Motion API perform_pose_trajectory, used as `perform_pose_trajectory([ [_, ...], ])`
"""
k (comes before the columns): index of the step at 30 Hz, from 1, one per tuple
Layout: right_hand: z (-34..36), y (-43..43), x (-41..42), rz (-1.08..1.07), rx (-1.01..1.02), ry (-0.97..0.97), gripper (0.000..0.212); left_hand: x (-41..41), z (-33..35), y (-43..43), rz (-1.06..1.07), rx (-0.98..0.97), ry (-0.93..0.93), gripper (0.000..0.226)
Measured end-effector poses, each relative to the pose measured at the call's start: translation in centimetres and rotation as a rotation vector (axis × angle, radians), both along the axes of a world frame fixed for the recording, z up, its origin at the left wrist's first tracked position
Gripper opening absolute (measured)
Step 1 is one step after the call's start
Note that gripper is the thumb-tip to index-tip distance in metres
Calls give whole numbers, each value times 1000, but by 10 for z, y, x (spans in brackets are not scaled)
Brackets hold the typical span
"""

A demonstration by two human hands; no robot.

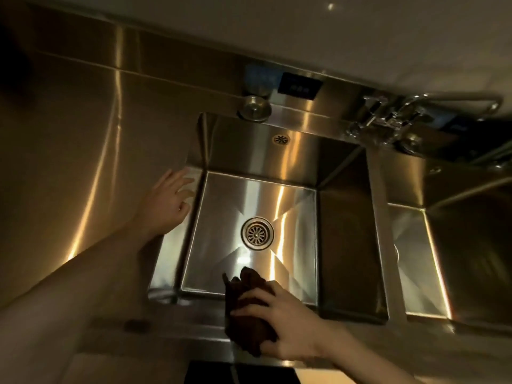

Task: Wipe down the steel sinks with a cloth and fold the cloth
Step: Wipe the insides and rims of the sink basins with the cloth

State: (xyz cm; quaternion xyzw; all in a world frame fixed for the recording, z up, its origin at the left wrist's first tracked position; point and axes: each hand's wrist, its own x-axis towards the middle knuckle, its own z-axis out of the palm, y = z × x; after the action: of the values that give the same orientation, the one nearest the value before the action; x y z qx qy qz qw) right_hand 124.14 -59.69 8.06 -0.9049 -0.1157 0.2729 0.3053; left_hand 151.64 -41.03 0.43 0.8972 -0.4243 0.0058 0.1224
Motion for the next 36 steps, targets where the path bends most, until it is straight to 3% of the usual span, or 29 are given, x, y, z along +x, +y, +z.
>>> perform_pose_trajectory([
  [3,-5,40,-16,-2,-232,-83,68,-17,6,0,14,10,38,45],
  [7,-28,75,-14,-129,-341,-361,56,-90,12,15,99,-100,269,31],
  [11,-34,47,-53,-239,-405,-503,49,-151,2,52,87,-88,327,33],
  [13,-31,6,-91,-359,-455,-501,46,-170,1,56,10,-66,290,46],
  [17,-24,-63,-164,-679,-643,-440,42,-191,10,53,-56,5,205,42],
  [21,-23,-39,-160,-1032,-726,-322,47,-191,12,53,-29,45,198,26],
  [23,-25,-7,-138,-1045,-722,-358,46,-191,8,54,-16,57,240,17],
  [26,-29,27,-117,-905,-719,-444,45,-189,0,54,2,90,235,10],
  [30,-30,3,-134,-686,-688,-481,46,-187,-8,52,35,89,257,9],
  [36,-19,-98,-204,-929,-815,-278,50,-199,-6,32,-55,67,210,40],
])
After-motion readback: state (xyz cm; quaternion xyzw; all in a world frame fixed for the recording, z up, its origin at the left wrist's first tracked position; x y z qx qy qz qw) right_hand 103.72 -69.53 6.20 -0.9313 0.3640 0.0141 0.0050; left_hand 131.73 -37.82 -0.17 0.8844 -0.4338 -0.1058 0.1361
